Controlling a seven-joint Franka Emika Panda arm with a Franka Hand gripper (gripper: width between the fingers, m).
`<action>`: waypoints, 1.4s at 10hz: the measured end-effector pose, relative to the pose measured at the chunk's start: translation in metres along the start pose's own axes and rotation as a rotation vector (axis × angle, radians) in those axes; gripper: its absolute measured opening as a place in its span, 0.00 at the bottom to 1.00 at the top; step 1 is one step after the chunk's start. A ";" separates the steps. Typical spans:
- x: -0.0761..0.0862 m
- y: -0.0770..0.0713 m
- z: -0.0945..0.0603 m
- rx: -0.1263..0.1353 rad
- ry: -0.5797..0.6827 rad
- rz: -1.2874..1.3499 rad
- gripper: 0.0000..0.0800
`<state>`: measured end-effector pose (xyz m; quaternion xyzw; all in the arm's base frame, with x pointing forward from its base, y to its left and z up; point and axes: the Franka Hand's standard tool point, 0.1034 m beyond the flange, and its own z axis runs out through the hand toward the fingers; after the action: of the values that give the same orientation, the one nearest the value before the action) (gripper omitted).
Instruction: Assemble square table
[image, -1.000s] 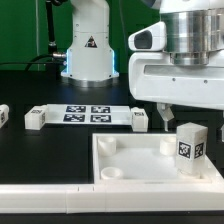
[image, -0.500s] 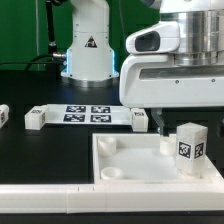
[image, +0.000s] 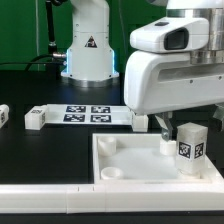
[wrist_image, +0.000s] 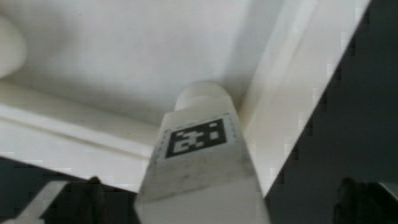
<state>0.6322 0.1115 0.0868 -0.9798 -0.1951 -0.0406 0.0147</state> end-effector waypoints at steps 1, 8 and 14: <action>0.000 0.000 0.000 0.000 0.000 -0.002 0.81; 0.000 0.001 0.001 0.018 0.008 0.295 0.36; 0.001 0.000 0.002 0.030 0.009 1.109 0.36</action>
Offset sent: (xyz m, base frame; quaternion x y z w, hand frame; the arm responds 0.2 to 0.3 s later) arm 0.0000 0.0000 0.0000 0.0000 0.0000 0.0000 1.0000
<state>0.6334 0.1115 0.0853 -0.9352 0.3495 -0.0282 0.0486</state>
